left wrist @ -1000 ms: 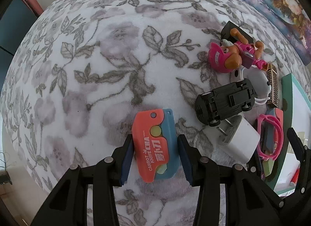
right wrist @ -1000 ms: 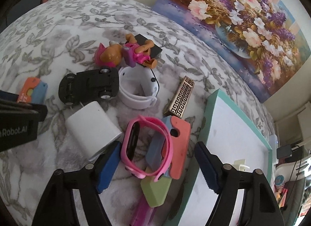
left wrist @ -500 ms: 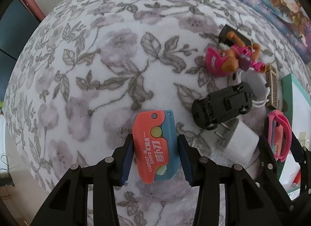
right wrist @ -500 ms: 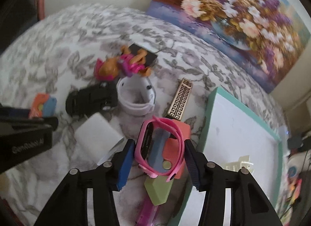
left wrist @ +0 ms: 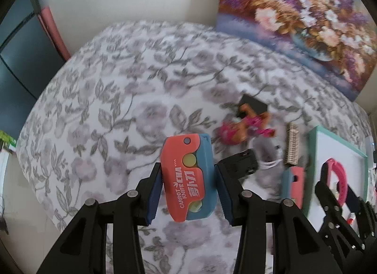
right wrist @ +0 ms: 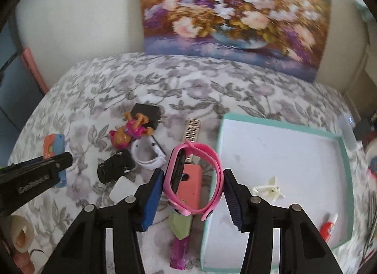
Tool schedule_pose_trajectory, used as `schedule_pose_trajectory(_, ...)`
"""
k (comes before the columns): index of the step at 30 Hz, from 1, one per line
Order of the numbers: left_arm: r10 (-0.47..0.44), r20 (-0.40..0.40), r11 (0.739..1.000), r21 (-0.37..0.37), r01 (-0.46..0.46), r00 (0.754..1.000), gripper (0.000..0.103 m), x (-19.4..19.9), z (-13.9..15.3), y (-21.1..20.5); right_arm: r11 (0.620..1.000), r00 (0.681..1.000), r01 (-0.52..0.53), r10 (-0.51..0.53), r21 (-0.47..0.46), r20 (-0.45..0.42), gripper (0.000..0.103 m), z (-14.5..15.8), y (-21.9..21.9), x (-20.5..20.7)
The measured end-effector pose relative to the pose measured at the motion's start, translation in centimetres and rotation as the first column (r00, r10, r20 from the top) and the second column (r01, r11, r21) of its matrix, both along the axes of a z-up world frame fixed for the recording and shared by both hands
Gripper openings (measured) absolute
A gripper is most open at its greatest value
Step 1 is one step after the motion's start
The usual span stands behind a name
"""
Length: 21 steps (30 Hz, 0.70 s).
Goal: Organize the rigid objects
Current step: 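Carry both items into the tray and open both tools to release them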
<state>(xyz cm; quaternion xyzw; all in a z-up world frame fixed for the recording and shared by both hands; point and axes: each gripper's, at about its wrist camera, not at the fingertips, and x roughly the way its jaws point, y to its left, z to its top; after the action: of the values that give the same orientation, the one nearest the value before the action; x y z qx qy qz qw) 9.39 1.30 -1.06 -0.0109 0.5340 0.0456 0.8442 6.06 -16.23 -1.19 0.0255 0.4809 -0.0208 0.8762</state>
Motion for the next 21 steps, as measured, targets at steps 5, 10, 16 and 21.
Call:
schedule_pose_trajectory(5, -0.083, 0.034, 0.996, 0.019, 0.082, 0.996, 0.046, -0.7, 1.0, -3.4, 0.996, 0.997, 0.078, -0.077, 0.043, -0.014, 0.054, 0.0, -2.9, -0.4)
schedule_pose_trajectory(10, -0.196, 0.033, 0.980, 0.028, 0.195, 0.980, 0.046, -1.8, 1.2, -8.1, 0.981, 0.983, 0.182, -0.181, 0.064, -0.021, 0.054, 0.0, -7.0, -1.3)
schedule_pose_trajectory(16, -0.307, 0.016, 0.951, 0.032, 0.306, 0.952, 0.046, -3.3, 0.8, -12.9, 0.943, 0.952, 0.307, -0.302, 0.129, -0.056, 0.054, -0.9, -12.3, -2.5)
schedule_pose_trajectory(21, -0.372, -0.025, 0.928, 0.000, 0.372, 0.928, 0.046, -4.4, -0.2, -15.9, 0.912, 0.923, 0.386, -0.379, 0.142, -0.072, 0.054, -1.5, -15.8, -3.7)
